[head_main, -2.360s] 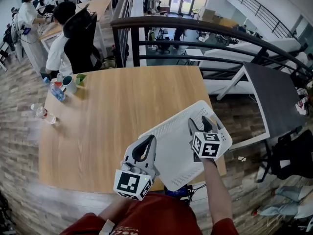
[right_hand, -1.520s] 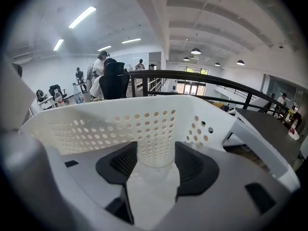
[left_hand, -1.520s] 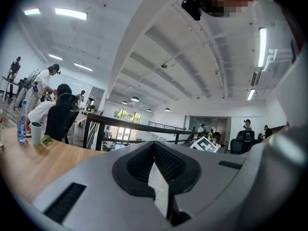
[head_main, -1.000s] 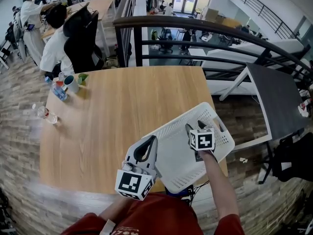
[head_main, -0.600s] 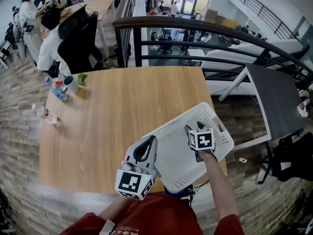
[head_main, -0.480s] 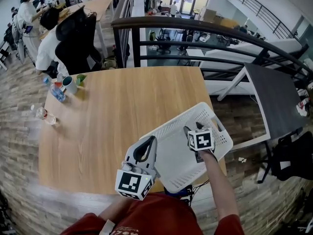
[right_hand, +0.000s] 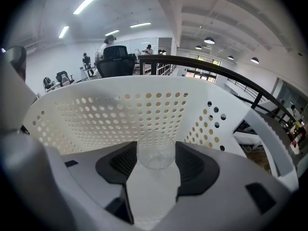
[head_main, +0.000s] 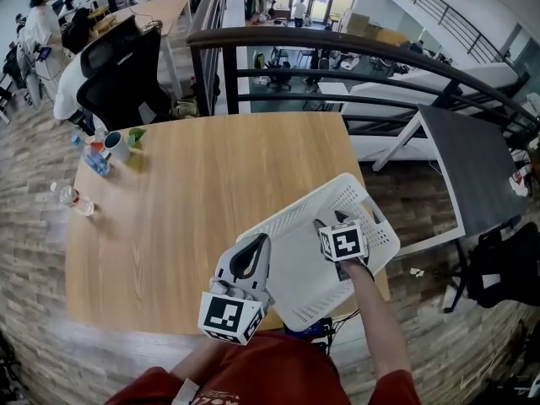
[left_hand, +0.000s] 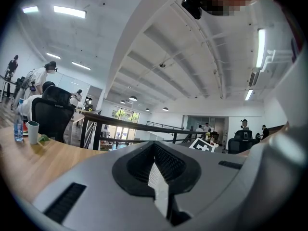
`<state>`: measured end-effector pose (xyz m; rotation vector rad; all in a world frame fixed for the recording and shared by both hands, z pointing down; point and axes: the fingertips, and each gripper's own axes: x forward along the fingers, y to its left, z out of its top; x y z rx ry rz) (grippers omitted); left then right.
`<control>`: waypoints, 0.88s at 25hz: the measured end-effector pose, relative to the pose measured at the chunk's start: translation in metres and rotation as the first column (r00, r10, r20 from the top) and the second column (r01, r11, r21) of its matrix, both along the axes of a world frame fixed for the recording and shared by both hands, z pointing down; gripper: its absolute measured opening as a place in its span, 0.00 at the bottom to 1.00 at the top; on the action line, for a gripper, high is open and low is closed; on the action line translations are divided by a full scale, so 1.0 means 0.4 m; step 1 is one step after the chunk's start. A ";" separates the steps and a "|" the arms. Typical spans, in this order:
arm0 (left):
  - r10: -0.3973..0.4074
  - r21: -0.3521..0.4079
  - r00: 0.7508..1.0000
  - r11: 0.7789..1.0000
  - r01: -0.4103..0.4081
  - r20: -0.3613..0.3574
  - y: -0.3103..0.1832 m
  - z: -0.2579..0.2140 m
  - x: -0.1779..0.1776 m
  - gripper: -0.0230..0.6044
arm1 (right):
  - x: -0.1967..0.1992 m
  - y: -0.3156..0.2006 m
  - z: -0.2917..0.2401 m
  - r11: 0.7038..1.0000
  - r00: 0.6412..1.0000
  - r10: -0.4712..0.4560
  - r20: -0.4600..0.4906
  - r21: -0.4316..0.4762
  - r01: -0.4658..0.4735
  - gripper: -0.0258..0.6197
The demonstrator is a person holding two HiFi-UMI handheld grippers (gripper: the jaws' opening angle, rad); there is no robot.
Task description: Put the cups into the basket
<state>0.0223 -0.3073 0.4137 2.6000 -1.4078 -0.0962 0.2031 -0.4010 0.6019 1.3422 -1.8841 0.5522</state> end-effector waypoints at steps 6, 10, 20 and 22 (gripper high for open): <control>-0.005 -0.001 1.000 1.000 0.005 0.000 0.000 -0.001 -0.005 0.05 | -0.001 -0.001 -0.001 1.000 1.000 -0.001 -0.002 -0.001 0.001 0.43; -0.004 0.001 1.000 1.000 0.004 0.000 0.000 -0.006 -0.007 0.05 | -0.006 -0.001 -0.004 1.000 1.000 -0.003 0.001 0.003 0.003 0.43; 0.003 -0.001 1.000 1.000 -0.003 0.005 0.003 -0.005 0.002 0.05 | -0.006 0.002 0.002 1.000 1.000 -0.004 0.020 0.003 0.004 0.43; 0.003 -0.001 1.000 1.000 -0.003 0.004 0.003 -0.005 0.001 0.05 | -0.009 0.005 0.007 1.000 1.000 -0.010 0.025 -0.010 0.010 0.44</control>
